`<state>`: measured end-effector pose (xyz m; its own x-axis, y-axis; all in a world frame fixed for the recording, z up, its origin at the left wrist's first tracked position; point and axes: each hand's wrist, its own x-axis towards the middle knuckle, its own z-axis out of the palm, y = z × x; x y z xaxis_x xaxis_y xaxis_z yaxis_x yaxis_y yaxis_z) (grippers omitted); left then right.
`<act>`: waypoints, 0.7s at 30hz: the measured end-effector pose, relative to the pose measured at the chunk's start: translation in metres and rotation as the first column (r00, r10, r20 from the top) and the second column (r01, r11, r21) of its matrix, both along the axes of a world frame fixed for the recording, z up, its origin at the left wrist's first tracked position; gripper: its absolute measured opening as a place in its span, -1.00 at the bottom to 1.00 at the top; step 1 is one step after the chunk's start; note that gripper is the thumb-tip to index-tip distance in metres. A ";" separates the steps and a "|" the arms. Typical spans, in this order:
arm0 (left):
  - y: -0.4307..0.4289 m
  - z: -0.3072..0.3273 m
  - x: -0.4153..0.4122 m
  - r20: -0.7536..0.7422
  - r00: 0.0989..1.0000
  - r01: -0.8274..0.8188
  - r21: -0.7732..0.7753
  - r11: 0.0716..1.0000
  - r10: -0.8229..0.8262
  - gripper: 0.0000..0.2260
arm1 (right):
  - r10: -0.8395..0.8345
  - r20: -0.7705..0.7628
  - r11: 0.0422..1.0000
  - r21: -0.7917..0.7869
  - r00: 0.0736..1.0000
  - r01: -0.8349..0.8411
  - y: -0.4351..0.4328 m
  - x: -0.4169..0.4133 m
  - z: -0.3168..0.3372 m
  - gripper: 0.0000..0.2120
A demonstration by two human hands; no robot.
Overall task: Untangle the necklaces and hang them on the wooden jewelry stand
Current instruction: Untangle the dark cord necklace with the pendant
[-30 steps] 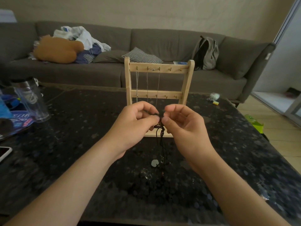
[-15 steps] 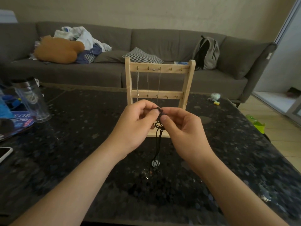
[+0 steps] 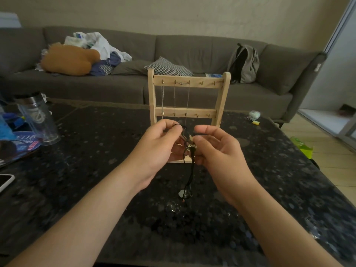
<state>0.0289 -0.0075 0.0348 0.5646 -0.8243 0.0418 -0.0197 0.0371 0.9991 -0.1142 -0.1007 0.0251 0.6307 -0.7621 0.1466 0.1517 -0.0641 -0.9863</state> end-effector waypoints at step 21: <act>0.007 0.008 0.003 0.015 0.998 0.067 -0.042 0.997 -0.067 -0.81 | -0.030 -0.005 0.999 -0.027 1.000 0.030 -0.001 -0.003 -0.001 -0.75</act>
<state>0.0317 -0.0003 0.0429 0.5072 -0.8577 0.0848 -0.0295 0.0811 0.9963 -0.1168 -0.1017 0.0237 0.6085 -0.7765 0.1634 0.1437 -0.0946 -0.9851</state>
